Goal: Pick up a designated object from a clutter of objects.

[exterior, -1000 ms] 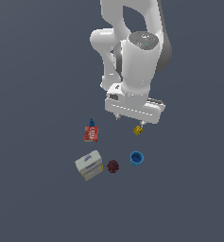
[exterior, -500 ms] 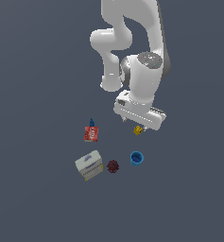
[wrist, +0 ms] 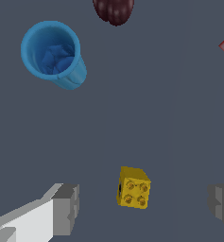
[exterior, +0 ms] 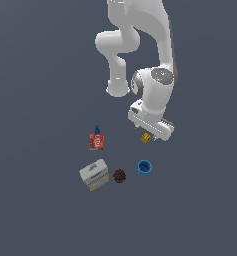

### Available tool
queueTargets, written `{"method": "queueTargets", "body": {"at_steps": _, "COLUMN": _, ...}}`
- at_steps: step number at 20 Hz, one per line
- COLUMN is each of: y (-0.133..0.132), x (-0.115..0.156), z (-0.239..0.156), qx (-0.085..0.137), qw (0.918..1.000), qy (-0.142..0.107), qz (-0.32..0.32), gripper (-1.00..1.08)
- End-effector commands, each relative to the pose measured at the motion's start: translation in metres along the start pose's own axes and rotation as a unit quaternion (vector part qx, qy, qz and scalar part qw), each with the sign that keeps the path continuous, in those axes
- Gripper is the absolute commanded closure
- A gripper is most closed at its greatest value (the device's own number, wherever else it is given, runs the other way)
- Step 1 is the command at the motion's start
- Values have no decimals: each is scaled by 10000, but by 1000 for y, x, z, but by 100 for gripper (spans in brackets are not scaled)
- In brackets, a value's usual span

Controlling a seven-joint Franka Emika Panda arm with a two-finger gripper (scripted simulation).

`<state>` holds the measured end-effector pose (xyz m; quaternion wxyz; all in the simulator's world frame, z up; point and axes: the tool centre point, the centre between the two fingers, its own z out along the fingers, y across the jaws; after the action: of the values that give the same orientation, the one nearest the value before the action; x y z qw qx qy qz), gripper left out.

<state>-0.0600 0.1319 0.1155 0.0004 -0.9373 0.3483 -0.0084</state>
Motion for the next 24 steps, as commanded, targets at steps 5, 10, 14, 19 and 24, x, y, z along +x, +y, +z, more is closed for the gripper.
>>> {"method": "queueTargets", "body": {"at_steps": 5, "y": 3, "x": -25, "z": 24, "qx": -21, "qw": 9989, "qy": -38, "qz": 461, "gripper": -92}}
{"method": "queueTargets", "body": {"at_steps": 10, "y": 5, "x": -38, "z": 36, "qx": -32, "qw": 9976, "qy": -60, "qz": 686, "gripper": -92}}
{"method": "queueTargets", "body": {"at_steps": 14, "y": 6, "x": -43, "z": 41, "qx": -37, "qw": 9969, "qy": -71, "qz": 788, "gripper": -92}}
{"method": "queueTargets", "body": {"at_steps": 19, "y": 7, "x": -45, "z": 42, "qx": -40, "qw": 9967, "qy": -74, "qz": 807, "gripper": -92}}
{"method": "queueTargets", "body": {"at_steps": 24, "y": 7, "x": -45, "z": 49, "qx": -40, "qw": 9967, "qy": -74, "qz": 807, "gripper": -92}}
